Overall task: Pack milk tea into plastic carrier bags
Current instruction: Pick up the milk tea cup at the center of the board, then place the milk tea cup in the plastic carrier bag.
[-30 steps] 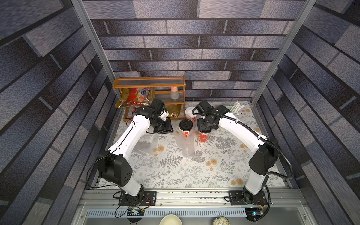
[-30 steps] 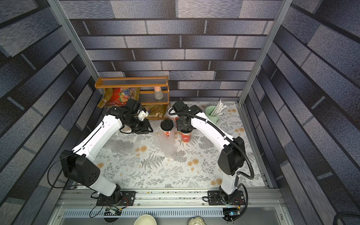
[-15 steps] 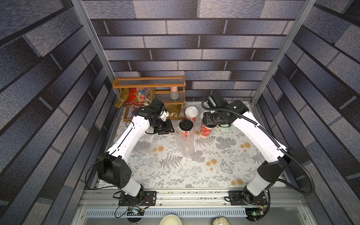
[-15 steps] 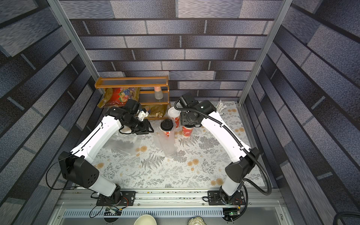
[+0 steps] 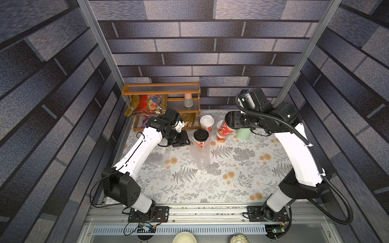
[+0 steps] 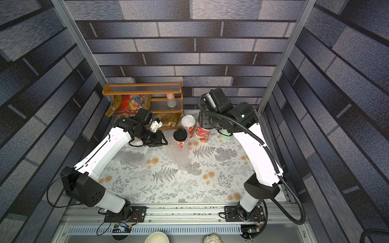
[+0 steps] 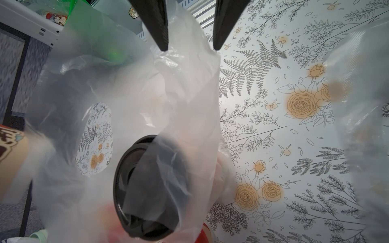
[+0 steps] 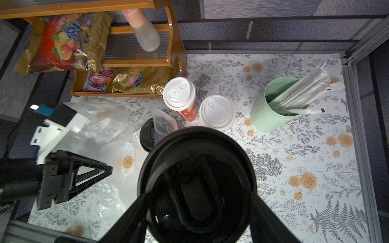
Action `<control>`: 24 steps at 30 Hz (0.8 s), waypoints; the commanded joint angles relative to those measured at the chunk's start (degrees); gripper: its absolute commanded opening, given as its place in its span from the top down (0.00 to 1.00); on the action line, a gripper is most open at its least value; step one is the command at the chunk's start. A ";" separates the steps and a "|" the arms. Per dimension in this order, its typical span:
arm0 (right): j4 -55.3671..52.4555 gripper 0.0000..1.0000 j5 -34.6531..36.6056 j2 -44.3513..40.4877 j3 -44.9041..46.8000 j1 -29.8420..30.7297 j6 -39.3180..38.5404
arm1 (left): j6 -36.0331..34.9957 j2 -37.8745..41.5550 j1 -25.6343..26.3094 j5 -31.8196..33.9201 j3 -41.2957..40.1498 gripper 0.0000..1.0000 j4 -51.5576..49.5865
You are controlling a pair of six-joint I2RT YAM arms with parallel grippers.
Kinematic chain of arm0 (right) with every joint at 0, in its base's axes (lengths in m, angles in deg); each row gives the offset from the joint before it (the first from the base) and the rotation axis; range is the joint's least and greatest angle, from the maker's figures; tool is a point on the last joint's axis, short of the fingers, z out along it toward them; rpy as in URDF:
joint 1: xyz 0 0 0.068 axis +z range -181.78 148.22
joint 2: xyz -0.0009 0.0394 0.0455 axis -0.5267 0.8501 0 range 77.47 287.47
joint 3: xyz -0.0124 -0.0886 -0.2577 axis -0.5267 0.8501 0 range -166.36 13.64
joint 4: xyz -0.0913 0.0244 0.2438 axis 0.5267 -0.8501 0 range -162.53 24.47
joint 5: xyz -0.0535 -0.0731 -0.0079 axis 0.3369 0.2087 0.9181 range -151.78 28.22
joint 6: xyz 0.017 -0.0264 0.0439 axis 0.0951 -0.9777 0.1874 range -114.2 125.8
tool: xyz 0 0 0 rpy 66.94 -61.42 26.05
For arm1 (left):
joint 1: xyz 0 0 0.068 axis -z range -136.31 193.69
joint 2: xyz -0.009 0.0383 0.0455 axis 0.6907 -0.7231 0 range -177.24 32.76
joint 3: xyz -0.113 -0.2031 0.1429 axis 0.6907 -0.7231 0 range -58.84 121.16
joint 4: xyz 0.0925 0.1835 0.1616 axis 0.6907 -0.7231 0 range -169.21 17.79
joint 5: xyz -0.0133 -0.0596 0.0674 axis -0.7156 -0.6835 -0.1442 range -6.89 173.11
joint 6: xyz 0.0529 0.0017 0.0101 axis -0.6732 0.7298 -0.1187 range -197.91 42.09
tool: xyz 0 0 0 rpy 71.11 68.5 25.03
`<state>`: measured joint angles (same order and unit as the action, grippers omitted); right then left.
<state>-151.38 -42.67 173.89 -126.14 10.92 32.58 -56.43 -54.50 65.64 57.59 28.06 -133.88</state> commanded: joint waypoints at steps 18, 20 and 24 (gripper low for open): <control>1.98 0.35 -6.67 5.68 -13.00 7.67 4.91 | 1.11 2.19 1.21 -1.99 -1.52 0.85 1.12; 2.32 0.35 -7.55 6.46 -12.99 8.31 5.04 | 1.20 2.18 1.25 -1.99 -1.47 0.85 1.30; 1.90 0.35 -8.09 8.13 -13.00 9.31 5.04 | 1.36 2.27 1.37 -1.58 -1.42 0.86 1.18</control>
<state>-150.83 -49.49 180.67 -138.14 19.42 36.84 -56.17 -54.26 66.58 56.33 27.16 -132.94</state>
